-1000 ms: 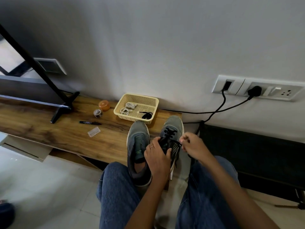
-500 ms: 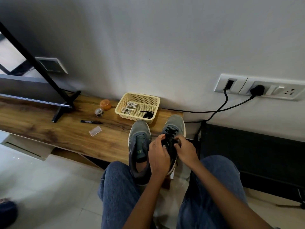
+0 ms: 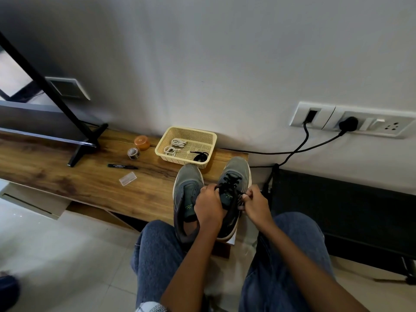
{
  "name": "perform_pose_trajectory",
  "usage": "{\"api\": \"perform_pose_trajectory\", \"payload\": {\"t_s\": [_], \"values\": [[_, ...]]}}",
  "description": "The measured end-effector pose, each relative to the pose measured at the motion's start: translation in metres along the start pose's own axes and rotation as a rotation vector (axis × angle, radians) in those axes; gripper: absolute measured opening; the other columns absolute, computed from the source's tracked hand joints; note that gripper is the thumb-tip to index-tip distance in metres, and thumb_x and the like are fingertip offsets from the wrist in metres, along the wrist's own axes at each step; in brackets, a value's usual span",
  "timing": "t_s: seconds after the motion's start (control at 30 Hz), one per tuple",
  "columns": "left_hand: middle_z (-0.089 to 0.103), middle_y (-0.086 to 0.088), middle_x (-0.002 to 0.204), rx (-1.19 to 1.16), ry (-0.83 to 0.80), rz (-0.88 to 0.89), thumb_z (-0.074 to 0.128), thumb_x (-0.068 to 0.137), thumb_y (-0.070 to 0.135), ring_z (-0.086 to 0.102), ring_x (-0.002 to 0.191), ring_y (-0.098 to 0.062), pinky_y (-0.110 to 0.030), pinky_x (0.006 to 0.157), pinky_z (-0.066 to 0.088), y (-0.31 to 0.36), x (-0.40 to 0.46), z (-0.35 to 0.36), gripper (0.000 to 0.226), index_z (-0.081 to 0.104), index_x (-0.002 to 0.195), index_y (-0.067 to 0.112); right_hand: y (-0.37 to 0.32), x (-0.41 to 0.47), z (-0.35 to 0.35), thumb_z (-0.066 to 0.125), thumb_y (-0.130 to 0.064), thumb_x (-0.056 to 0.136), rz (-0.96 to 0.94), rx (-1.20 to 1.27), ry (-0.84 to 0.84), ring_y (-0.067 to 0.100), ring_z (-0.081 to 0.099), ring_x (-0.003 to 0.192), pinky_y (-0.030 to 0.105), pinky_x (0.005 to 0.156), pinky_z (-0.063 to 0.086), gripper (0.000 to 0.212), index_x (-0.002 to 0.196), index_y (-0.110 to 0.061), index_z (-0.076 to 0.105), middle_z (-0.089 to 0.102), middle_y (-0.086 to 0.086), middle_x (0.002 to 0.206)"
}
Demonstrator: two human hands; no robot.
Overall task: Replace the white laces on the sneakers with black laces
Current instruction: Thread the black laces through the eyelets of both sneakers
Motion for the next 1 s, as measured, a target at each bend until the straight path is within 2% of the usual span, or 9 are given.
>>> {"api": "perform_pose_trajectory", "payload": {"t_s": [0.07, 0.2, 0.27, 0.37, 0.5, 0.57, 0.7, 0.9, 1.0], "values": [[0.061, -0.006, 0.113, 0.0, -0.001, -0.005, 0.041, 0.102, 0.024, 0.061, 0.1, -0.025, -0.037, 0.078, 0.048, 0.001, 0.001, 0.0, 0.027, 0.061, 0.117, 0.016, 0.004, -0.001, -0.001, 0.042, -0.008, 0.097, 0.05, 0.101, -0.001, 0.028, 0.068, 0.077, 0.046, 0.071, 0.055, 0.026, 0.075, -0.021, 0.036, 0.06, 0.013, 0.089], [0.063, -0.006, 0.11, 0.028, -0.002, -0.001, 0.041, 0.102, 0.024, 0.062, 0.097, -0.023, -0.036, 0.076, 0.049, 0.001, 0.0, 0.0, 0.025, 0.061, 0.115, 0.015, 0.007, -0.005, -0.001, 0.039, -0.003, 0.096, 0.101, 0.248, 0.015, 0.029, 0.068, 0.077, 0.034, 0.06, 0.05, 0.019, 0.081, -0.014, 0.036, 0.057, 0.015, 0.092], [0.062, -0.006, 0.111, 0.024, -0.003, 0.006, 0.041, 0.102, 0.024, 0.061, 0.097, -0.023, -0.035, 0.075, 0.049, 0.001, 0.0, -0.001, 0.024, 0.06, 0.115, 0.015, 0.007, -0.008, 0.001, 0.042, -0.004, 0.095, 0.103, 0.254, 0.02, 0.03, 0.065, 0.079, 0.034, 0.059, 0.049, 0.015, 0.083, -0.012, 0.038, 0.055, 0.012, 0.087], [0.059, -0.005, 0.113, 0.021, -0.007, 0.069, 0.042, 0.101, 0.023, 0.06, 0.096, -0.021, -0.034, 0.074, 0.049, -0.004, -0.002, -0.002, 0.023, 0.056, 0.119, 0.018, 0.007, -0.007, -0.002, 0.054, -0.011, 0.091, 0.0, -0.026, 0.057, 0.023, 0.059, 0.081, 0.036, 0.067, 0.044, 0.013, 0.081, -0.014, 0.046, 0.054, 0.004, 0.085], [0.056, -0.006, 0.114, 0.043, -0.01, 0.153, 0.043, 0.1, 0.021, 0.057, 0.096, -0.021, -0.033, 0.072, 0.049, -0.008, -0.008, -0.001, 0.027, 0.052, 0.125, 0.023, 0.003, -0.005, -0.002, 0.063, -0.019, 0.085, -0.183, -0.325, 0.101, 0.016, 0.051, 0.099, 0.038, 0.085, 0.044, 0.015, 0.098, -0.021, 0.055, 0.051, -0.003, 0.104], [0.055, -0.006, 0.115, 0.054, -0.009, 0.169, 0.044, 0.1, 0.02, 0.056, 0.098, -0.021, -0.033, 0.073, 0.049, -0.008, -0.009, 0.001, 0.028, 0.053, 0.126, 0.023, -0.001, -0.004, -0.001, 0.063, -0.022, 0.086, -0.236, -0.455, 0.097, 0.017, 0.047, 0.109, 0.039, 0.091, 0.037, 0.018, 0.104, -0.024, 0.058, 0.055, -0.006, 0.109], [0.054, -0.006, 0.119, 0.08, -0.022, 0.207, 0.044, 0.099, 0.019, 0.052, 0.104, -0.021, -0.035, 0.076, 0.049, -0.009, -0.009, 0.003, 0.033, 0.052, 0.131, 0.022, -0.01, -0.001, 0.001, 0.058, -0.024, 0.091, -0.289, -0.563, 0.111, 0.017, 0.047, 0.11, 0.037, 0.088, 0.032, 0.015, 0.105, -0.026, 0.063, 0.063, -0.009, 0.108], [0.053, -0.003, 0.122, 0.05, -0.04, 0.207, 0.043, 0.1, 0.021, 0.052, 0.105, -0.019, -0.034, 0.08, 0.049, -0.012, -0.008, 0.005, 0.037, 0.052, 0.136, 0.023, -0.01, 0.006, 0.002, 0.054, -0.026, 0.094, -0.371, -0.606, 0.085, 0.018, 0.05, 0.104, 0.036, 0.085, 0.034, 0.015, 0.101, -0.022, 0.066, 0.065, -0.005, 0.105], [0.052, -0.003, 0.121, 0.051, -0.032, 0.201, 0.043, 0.101, 0.021, 0.052, 0.105, -0.019, -0.033, 0.079, 0.049, -0.013, -0.009, 0.006, 0.037, 0.052, 0.137, 0.023, -0.008, 0.009, 0.004, 0.053, -0.023, 0.093, -0.404, -0.597, 0.04, 0.019, 0.051, 0.094, 0.036, 0.08, 0.037, 0.011, 0.091, -0.017, 0.063, 0.062, -0.002, 0.095]]}}
Point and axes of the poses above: each hand's wrist, its own x-axis towards the middle knuckle, its own z-axis out of the palm, y = z × x, the point moved 1 cm from there along x, towards the middle knuckle
